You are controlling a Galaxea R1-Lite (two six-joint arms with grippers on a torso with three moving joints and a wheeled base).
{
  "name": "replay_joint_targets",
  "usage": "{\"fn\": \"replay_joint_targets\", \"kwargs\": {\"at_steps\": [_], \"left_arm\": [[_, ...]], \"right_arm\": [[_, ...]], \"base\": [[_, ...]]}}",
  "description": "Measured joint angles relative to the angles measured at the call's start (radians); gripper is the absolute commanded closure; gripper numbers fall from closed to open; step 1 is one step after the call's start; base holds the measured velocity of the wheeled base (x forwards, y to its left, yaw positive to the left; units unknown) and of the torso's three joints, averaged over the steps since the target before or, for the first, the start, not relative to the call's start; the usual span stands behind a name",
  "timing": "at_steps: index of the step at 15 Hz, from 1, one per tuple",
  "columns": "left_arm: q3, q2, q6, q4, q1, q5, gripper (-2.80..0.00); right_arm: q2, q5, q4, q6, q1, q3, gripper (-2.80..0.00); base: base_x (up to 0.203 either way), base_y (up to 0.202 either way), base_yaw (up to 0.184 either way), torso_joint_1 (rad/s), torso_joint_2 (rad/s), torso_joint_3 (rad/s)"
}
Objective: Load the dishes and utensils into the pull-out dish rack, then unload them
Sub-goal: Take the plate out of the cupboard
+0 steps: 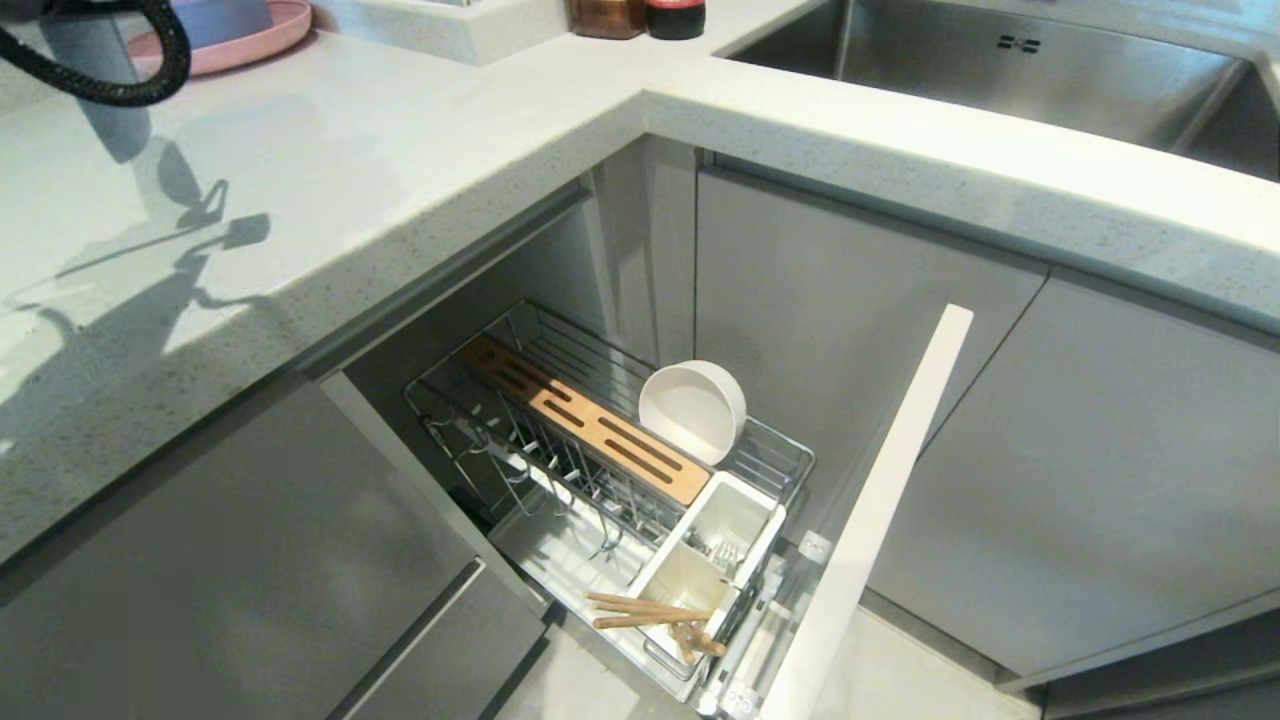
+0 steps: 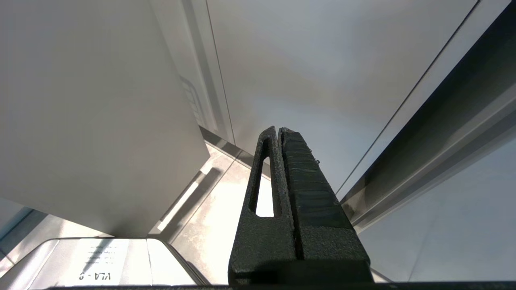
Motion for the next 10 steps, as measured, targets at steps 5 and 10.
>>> {"fn": "replay_joint_targets", "kwargs": {"at_steps": [5, 10], "left_arm": [[-0.001, -0.012, 0.047, 0.271, 0.104, -0.003, 0.0], [-0.001, 0.015, 0.089, 0.293, 0.113, 0.001, 0.0]], "right_arm": [[0.0, 0.0, 0.0, 0.0, 0.0, 0.0, 0.0], [0.0, 0.0, 0.0, 0.0, 0.0, 0.0, 0.0]], "base": [[0.0, 0.0, 0.0, 0.0, 0.0, 0.0], [0.0, 0.0, 0.0, 0.0, 0.0, 0.0]]}}
